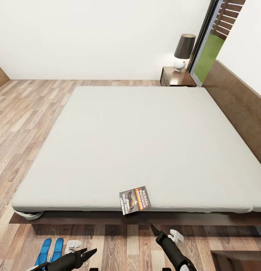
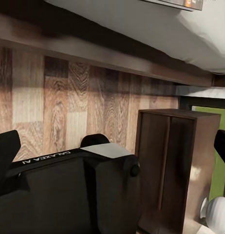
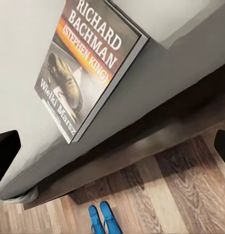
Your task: In the bedroom, move the book from the bed onto either nightstand, and place the two sandals side by side next to the bed.
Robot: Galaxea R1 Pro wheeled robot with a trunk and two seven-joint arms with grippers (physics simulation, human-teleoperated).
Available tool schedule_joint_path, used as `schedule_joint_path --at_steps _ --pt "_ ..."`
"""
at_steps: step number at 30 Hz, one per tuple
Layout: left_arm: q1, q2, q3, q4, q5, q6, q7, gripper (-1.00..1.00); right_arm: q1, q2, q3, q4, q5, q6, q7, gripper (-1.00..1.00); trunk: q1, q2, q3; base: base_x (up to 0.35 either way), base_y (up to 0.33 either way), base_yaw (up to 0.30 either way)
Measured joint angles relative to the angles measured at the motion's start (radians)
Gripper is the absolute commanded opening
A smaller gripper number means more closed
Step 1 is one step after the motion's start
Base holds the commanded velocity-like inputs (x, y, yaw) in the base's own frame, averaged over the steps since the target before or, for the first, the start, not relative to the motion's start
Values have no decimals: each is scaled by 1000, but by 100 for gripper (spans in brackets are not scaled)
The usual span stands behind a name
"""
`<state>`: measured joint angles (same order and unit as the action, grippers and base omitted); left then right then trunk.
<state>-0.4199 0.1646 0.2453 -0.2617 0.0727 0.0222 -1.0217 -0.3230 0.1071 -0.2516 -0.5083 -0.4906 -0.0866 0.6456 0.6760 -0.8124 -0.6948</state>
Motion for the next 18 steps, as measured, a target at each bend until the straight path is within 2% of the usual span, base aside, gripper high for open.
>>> schedule_joint_path --at_steps 5,12,18 --pt "0 -1 -1 0 0 0 0 100 0 11 7 -20 -8 63 19 100 0 0 0 0 0 0" --pt "0 -3 -3 0 0 0 0 100 0 13 19 -28 -78 200 122 100 0 0 0 0 0 0" --pt "0 -4 -3 1 0 -1 0 100 0 15 91 -28 -93 252 140 100 0 0 0 0 0 0"
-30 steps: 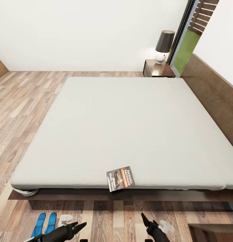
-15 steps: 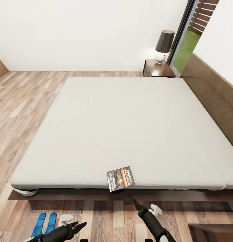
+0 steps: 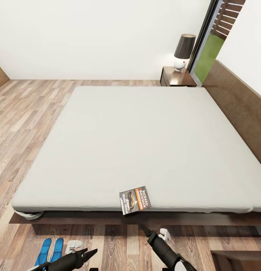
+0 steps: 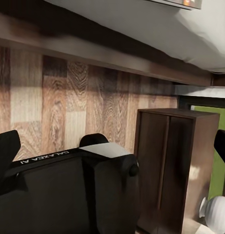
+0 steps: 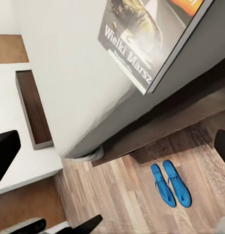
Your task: In the bedroom, move the book from the bed onto either nightstand, and place the two sandals side by side next to the bed.
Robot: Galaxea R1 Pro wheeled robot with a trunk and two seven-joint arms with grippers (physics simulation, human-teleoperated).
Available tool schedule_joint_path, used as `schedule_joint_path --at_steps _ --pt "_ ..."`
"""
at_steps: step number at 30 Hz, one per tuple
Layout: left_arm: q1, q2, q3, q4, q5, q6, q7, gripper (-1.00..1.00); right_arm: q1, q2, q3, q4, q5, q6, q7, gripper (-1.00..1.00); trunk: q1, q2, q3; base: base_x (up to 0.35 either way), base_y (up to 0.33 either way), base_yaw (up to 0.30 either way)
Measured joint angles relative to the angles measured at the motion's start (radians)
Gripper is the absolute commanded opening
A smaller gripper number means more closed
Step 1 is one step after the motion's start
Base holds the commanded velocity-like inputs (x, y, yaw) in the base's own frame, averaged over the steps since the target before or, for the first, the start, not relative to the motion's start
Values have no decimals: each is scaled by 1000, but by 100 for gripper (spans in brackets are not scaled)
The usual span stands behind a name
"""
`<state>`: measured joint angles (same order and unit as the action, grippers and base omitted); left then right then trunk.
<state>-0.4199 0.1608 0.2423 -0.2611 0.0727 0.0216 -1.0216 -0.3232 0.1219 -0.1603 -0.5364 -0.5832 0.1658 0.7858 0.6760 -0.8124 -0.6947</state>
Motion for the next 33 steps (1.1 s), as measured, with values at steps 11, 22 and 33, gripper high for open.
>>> schedule_joint_path --at_steps 11,22,33 --pt "0 -12 0 5 0 -25 0 100 -4 3 33 -1 -42 -7 -1 100 0 0 0 0 0 0" --pt "0 -15 1 8 -1 -29 0 100 -6 13 40 -3 -59 4 2 100 0 0 0 0 0 0" --pt "0 -25 0 8 -1 -29 0 100 -6 14 40 -4 -62 16 129 100 0 0 0 0 0 0"
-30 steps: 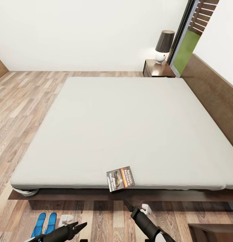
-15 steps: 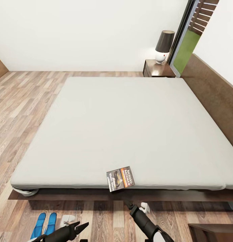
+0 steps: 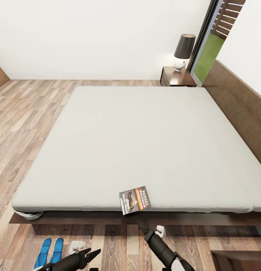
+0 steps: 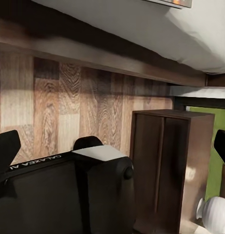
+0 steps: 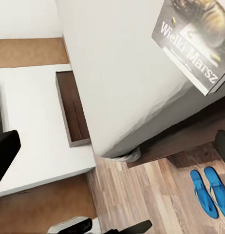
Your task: In the bedroom, move the book from the bed onto either nightstand, and place the two sandals side by side next to the bed.
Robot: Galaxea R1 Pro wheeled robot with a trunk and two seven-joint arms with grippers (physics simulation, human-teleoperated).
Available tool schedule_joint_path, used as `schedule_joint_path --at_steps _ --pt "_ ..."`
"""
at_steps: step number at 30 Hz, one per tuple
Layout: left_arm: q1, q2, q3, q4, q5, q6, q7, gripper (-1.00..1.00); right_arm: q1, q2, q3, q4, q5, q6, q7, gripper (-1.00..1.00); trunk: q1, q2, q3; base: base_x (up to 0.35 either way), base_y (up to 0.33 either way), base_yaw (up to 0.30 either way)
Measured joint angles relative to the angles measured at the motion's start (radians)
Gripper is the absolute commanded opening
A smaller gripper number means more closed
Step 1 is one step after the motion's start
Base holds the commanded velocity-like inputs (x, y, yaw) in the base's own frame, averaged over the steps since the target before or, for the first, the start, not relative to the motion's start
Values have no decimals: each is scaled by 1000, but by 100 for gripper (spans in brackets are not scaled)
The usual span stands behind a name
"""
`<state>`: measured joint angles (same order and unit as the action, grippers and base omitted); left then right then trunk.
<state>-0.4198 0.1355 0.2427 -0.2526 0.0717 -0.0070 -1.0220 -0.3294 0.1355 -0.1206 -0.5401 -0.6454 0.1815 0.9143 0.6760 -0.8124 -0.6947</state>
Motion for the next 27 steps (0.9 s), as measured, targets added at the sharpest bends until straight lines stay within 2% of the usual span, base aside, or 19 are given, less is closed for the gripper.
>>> schedule_joint_path --at_steps 8,11,14,23,27 --pt "0 -4 0 0 0 -1 -1 100 0 0 0 0 -1 82 16 100 0 0 0 0 0 0" --pt "0 -4 0 0 0 0 -1 100 0 0 0 0 -1 109 54 100 0 0 0 0 0 0" --pt "0 -4 0 0 0 0 -1 100 0 0 0 0 -2 118 80 100 0 0 0 0 0 0" --pt "0 -4 0 0 0 0 0 100 0 0 0 0 -4 120 90 100 0 0 0 0 0 0" --pt "0 -4 0 0 1 0 3 100 0 -1 0 0 -29 120 90 100 8 -14 -6 0 0 0"
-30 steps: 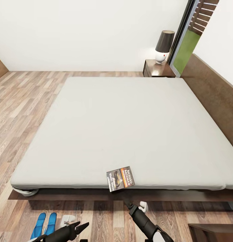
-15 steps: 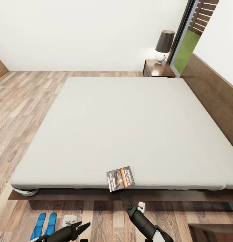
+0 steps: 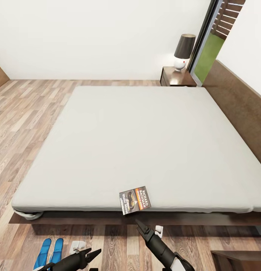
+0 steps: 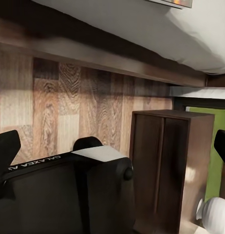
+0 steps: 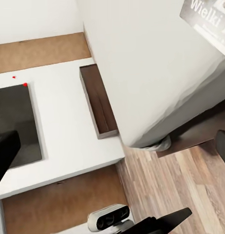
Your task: In the bedroom, move the book from the bed onto either nightstand, and place the two sandals side by side next to the bed.
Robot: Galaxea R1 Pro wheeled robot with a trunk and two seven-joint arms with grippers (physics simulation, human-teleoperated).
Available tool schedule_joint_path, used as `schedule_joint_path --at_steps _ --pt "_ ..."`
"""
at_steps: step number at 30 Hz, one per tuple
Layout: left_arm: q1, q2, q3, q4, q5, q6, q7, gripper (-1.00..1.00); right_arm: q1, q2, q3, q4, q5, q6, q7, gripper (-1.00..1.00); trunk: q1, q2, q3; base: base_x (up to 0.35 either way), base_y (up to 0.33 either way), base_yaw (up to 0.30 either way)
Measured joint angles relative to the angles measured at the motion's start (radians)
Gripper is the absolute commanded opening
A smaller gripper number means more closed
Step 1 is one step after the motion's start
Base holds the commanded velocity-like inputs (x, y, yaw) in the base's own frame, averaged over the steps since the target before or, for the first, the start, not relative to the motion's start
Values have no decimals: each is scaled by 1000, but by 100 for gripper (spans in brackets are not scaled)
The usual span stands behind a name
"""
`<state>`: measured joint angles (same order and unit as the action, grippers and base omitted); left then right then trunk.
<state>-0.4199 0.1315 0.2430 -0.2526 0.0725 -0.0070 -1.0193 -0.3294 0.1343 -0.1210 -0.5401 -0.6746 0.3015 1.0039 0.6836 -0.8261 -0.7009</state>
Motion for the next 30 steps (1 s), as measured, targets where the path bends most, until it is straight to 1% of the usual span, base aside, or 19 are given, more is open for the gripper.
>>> schedule_joint_path --at_steps 1,2,3,6,11,25,27,29,30 --pt "0 0 0 0 0 0 2 100 0 0 0 0 -7 0 0 100 4 -7 -3 0 0 0" --pt "0 0 0 0 0 0 8 100 0 0 0 0 -26 0 -1 100 8 -14 -6 0 0 0" --pt "0 0 0 0 0 0 11 100 0 0 0 0 -36 0 -1 100 12 -21 -9 0 0 0" --pt "0 0 0 0 0 0 15 100 0 -1 0 0 -47 -1 -1 100 23 -42 -19 0 0 0" --pt "0 0 0 0 0 0 16 100 0 0 0 0 -51 -1 -1 100 42 -77 -35 0 0 0" --pt "0 0 0 0 0 0 16 100 0 0 0 -4 -52 1 2 100 42 -77 -35 0 0 0" --pt "0 0 0 0 0 0 16 100 0 -1 0 -12 -52 1 13 100 42 -77 -35 0 0 0" --pt "0 0 0 0 0 0 16 100 0 -1 0 -22 -53 2 54 100 42 -77 -35 0 0 0" --pt "0 0 0 0 0 0 16 100 0 -1 0 -22 -53 1 62 100 42 -77 -35 0 0 0"
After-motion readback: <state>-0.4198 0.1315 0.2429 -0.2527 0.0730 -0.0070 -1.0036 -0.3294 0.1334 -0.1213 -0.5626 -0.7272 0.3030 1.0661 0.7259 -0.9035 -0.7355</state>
